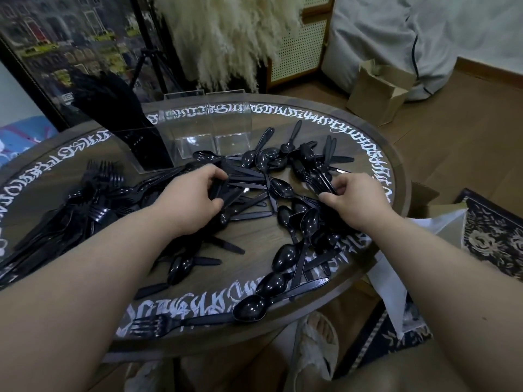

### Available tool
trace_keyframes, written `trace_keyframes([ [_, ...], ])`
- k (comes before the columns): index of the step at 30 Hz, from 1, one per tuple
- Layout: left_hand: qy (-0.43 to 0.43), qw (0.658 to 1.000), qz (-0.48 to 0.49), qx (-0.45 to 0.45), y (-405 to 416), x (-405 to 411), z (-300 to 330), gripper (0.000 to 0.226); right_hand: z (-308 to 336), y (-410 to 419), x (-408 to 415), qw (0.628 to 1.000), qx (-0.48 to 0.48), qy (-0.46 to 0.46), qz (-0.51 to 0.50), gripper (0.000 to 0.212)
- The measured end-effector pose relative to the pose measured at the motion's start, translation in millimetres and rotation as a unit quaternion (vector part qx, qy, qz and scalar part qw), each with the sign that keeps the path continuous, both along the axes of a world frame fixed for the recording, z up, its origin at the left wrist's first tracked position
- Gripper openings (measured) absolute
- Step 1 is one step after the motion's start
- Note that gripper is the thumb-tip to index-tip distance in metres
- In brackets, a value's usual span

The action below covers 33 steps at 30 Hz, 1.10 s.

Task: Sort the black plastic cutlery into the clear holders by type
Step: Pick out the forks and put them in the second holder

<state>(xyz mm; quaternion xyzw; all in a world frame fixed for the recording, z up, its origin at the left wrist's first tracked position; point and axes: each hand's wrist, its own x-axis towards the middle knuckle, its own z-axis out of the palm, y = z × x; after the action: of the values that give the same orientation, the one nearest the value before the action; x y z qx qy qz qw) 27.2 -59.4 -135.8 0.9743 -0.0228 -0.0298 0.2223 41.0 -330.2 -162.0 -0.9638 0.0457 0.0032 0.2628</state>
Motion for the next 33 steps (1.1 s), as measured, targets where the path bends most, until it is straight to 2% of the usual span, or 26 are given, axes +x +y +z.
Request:
trace_keyframes([
  [4,0.029,0.996,-0.080,0.007,-9,-5,0,0.057,0,3,1,1.000,-0.008,0.004,0.005,0.025],
  [9,0.001,0.987,-0.132,0.087,-25,-3,-1,0.078,1,9,-4,0.998,-0.016,-0.002,0.061,0.021],
  [16,-0.037,0.982,-0.135,0.125,-37,4,-11,0.051,-1,13,-8,0.991,-0.015,-0.006,0.131,0.013],
  [20,-0.054,0.981,-0.139,0.120,-44,3,-14,0.060,0,7,-10,0.990,-0.021,-0.007,0.138,0.015],
  [24,-0.020,0.972,-0.147,0.180,-50,3,-17,0.073,-1,-3,-8,0.996,0.007,-0.015,0.093,0.011],
  [30,-0.013,0.974,-0.125,0.190,-49,5,-17,0.068,-1,-21,-4,0.998,0.053,-0.002,0.042,0.014],
  [33,-0.057,0.975,-0.126,0.174,-50,1,-17,0.062,1,-26,-7,0.998,0.039,-0.006,0.056,0.032],
])
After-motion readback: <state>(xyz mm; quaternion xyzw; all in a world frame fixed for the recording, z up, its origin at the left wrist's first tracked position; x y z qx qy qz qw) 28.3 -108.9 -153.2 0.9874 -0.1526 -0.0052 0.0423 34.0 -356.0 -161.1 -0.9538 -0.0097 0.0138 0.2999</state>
